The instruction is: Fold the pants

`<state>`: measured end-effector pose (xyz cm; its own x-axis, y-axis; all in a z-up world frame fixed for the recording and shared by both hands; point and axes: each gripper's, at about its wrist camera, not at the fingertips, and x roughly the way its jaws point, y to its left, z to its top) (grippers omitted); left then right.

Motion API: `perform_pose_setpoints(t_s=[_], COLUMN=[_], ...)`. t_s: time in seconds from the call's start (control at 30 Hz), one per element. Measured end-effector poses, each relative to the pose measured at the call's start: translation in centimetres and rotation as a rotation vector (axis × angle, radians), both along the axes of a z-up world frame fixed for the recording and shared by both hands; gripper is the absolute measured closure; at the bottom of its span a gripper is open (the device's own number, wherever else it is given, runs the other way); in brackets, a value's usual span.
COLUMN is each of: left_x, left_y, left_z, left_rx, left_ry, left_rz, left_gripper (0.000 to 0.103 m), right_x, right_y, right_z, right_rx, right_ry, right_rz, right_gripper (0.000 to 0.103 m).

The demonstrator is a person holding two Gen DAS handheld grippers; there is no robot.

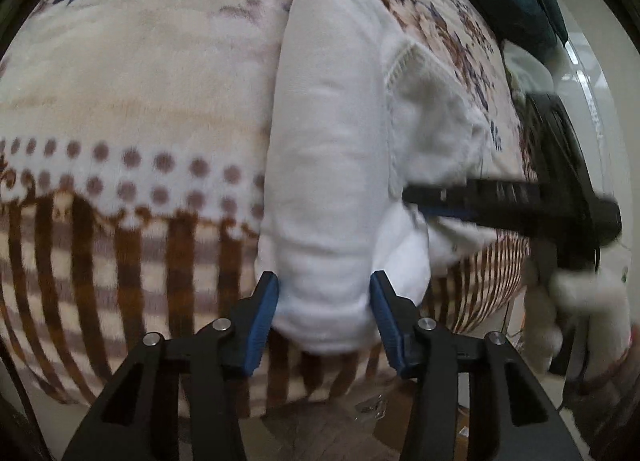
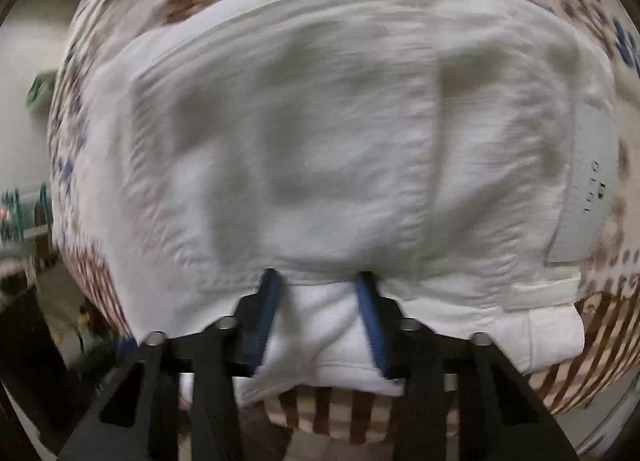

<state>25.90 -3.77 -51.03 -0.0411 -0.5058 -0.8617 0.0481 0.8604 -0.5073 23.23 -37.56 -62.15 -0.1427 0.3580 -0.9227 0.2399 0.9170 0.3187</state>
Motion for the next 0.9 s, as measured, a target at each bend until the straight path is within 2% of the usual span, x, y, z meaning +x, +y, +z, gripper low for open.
perform_pose_setpoints(t_s=[0.17,0.27,0.3,0.33,0.37,0.4,0.47,0.53,0.6,0.67,0.77,0.83,0.87,0.9], left_x=[-0.8,0.4,1.1,2.5,3.5,4.7,7.7,10.2,12.5,14.2,15.8,16.0,16.0,16.1], left_y=[1.0,2.1,2.3,2.6,2.5,2.3,1.5,0.4,-0.7,-1.6,-2.5,-2.9,-3.0,-3.1], left_z=[0.1,1.3,1.7,2.2,2.2,2.1,1.0,-0.5,-1.9,-2.8,-3.1,-2.9,-2.8,-2.8], left_rx=[-0.027,-0.065,-0.068,-0.074,-0.086,-0.088,-0.073,-0.107,-0.119,-0.079,-0.046,-0.026,-0.017,-0.011], left_ry=[0.053,0.075,0.067,0.056,0.049,0.042,0.042,0.068,0.086,0.082,0.067,0.045,0.037,0.031], left_rz=[0.052,0.123,0.14,0.159,0.166,0.166,0.156,0.138,0.123,0.111,0.086,0.059,0.052,0.047], left_gripper=[0.058,0.058,0.052,0.039,0.033,0.029,0.029,0.029,0.029,0.029,0.029,0.029,0.029,0.029], right_x=[0.5,0.3,-0.2,-0.9,-1.7,-3.0,-5.6,-8.6,-11.3,-12.5,-13.8,-14.4,-14.6,-14.6], right_y=[0.0,0.5,0.3,-0.5,-1.3,-2.5,-5.0,-6.8,-7.0,-7.3,-8.0,-9.1,-9.3,-9.6], right_z=[0.0,1.9,2.7,3.7,4.5,5.2,5.4,4.5,1.8,-0.6,-2.5,-1.7,-1.1,-0.2], right_rx=[-0.008,-0.002,0.007,0.012,0.017,0.028,0.036,0.063,0.146,0.234,0.321,0.304,0.271,0.228], right_ry=[0.023,0.02,0.008,-0.011,-0.027,-0.044,-0.038,-0.009,0.021,0.031,-0.023,-0.124,-0.169,-0.211], right_rz=[-0.016,-0.021,-0.048,-0.095,-0.144,-0.221,-0.347,-0.501,-0.612,-0.698,-0.871,-0.967,-0.984,-0.987], right_gripper=[0.072,0.068,0.058,0.048,0.028,0.023,0.023,0.023,0.023,0.023,0.023,0.026,0.052,0.083])
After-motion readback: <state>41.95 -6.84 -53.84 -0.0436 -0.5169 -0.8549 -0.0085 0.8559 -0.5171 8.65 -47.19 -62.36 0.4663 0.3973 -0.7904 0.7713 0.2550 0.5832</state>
